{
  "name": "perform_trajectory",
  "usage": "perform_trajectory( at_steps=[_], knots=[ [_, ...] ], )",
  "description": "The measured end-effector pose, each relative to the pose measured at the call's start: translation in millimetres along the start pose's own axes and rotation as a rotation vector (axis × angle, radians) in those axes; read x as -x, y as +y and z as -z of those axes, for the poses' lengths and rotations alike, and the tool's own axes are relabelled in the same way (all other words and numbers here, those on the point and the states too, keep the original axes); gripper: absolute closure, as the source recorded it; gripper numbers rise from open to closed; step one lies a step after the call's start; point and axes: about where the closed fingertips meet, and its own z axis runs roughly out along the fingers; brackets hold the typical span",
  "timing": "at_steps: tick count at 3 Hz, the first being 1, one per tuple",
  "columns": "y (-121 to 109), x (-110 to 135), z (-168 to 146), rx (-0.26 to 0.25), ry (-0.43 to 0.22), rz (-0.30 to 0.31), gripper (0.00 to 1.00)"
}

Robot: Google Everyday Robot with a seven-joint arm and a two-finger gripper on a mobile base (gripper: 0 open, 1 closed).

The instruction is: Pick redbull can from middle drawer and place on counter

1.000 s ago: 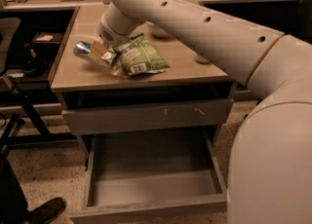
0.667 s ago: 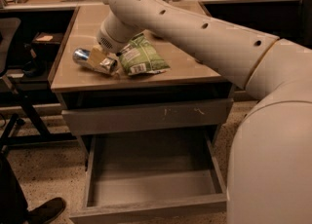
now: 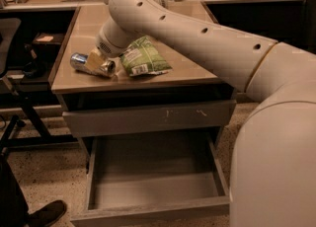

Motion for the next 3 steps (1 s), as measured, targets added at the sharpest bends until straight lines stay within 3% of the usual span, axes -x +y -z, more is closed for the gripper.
perform_trajectory(
  at_steps=[3],
  knots=[
    [0.1,0.0,-0.1,0.000,0.000,0.000,0.13]
  ],
)
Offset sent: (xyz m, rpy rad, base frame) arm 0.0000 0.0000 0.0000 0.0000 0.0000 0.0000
